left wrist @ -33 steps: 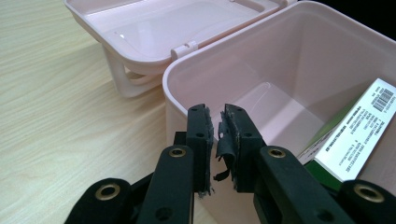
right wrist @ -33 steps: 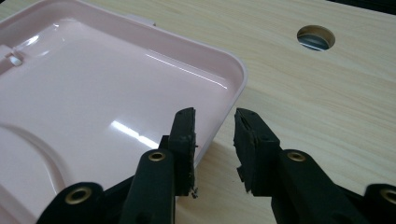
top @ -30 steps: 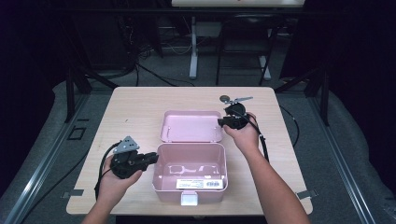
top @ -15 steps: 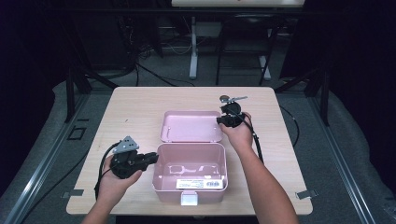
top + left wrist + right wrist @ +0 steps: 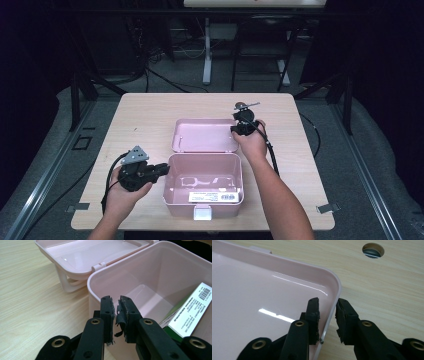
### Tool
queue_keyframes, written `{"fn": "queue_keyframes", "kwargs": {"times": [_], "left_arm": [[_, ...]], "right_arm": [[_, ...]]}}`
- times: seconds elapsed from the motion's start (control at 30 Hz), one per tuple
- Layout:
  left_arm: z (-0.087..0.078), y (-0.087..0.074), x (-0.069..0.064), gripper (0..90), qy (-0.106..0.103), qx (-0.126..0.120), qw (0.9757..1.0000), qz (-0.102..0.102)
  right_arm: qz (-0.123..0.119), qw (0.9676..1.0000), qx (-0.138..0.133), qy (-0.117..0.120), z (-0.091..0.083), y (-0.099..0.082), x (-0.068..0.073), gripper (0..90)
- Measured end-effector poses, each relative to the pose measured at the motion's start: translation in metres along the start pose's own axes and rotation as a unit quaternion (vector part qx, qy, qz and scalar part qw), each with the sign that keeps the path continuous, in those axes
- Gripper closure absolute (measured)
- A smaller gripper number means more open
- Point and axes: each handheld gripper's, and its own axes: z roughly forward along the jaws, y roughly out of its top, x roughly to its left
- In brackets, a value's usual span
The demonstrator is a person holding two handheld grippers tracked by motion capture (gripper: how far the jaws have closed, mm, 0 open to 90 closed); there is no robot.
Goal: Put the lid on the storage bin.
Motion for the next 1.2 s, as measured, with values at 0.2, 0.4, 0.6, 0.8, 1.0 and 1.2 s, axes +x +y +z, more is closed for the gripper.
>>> {"fn": "queue_keyframes", "kwargs": {"times": [0.2,0.4,0.6,0.8,1.0,1.2], "left_arm": [[0.0,0.0,0.0,81.1,0.001,-0.002,1.0,0.0],[0.0,0.0,0.0,81.1,0.001,0.001,1.0,0.0],[0.0,0.0,0.0,81.1,0.0,0.0,1.0,-0.001],[0.0,0.0,0.0,81.1,0.0,0.0,1.0,-0.001],[0.0,0.0,0.0,81.1,0.001,-0.003,1.0,-0.003],[0.0,0.0,0.0,81.2,0.0,-0.001,1.0,-0.003]], "right_arm": [[0.014,0.9999,0.001,0.0,-0.003,0.002,-0.001,76.3],[0.018,0.9998,-0.006,-0.004,-0.005,0.002,0.001,77.3],[0.019,0.9997,-0.013,-0.001,-0.009,0.003,0.001,77.9],[0.019,0.9996,-0.02,0.004,-0.013,0.004,0.001,78.3],[0.016,0.9995,-0.028,0.005,-0.017,0.004,0.001,78.7],[0.011,0.9993,-0.035,0.003,-0.023,0.007,0.002,79.5]]}}
